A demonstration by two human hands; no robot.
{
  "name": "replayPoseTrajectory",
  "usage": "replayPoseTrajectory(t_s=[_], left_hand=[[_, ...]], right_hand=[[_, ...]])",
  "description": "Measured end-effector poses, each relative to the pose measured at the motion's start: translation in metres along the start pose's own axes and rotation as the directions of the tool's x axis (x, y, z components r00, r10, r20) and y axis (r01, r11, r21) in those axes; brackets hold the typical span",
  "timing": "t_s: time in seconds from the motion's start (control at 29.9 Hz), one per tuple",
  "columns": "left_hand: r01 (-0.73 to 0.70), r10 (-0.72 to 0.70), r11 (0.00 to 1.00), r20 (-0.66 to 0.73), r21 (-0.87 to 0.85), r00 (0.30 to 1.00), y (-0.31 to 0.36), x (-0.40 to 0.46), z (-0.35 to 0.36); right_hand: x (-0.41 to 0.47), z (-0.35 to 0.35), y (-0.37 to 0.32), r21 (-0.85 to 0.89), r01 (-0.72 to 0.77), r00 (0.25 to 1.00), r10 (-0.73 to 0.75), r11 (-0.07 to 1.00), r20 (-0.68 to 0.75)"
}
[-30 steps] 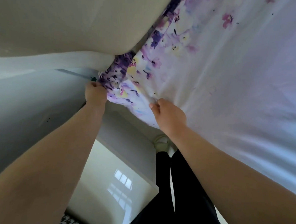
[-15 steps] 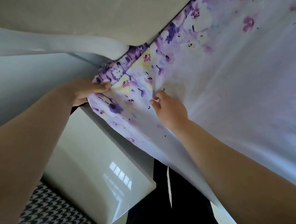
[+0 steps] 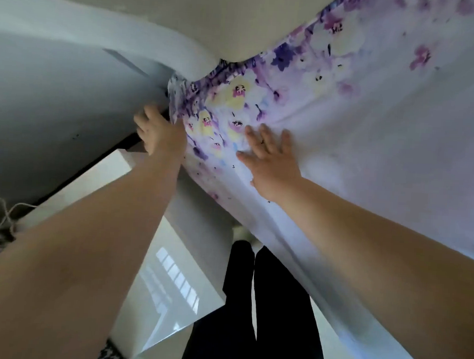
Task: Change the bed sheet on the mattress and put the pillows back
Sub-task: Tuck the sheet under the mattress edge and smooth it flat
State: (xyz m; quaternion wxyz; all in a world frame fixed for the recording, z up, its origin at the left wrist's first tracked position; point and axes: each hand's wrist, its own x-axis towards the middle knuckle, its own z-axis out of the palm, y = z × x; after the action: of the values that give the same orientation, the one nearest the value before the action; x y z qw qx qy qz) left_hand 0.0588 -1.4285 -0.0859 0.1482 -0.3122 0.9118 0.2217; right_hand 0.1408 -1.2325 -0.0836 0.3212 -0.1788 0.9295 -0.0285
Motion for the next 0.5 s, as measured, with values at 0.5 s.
replayPoseTrajectory(t_s=[0.5], left_hand=[[0.651,0.005,0.225,0.669,-0.725,0.743,0.035,-0.035,0.06]], right_hand=[[0.094,-0.088,0.03,-0.323,0.296,0.954,-0.293,0.899,0.06]])
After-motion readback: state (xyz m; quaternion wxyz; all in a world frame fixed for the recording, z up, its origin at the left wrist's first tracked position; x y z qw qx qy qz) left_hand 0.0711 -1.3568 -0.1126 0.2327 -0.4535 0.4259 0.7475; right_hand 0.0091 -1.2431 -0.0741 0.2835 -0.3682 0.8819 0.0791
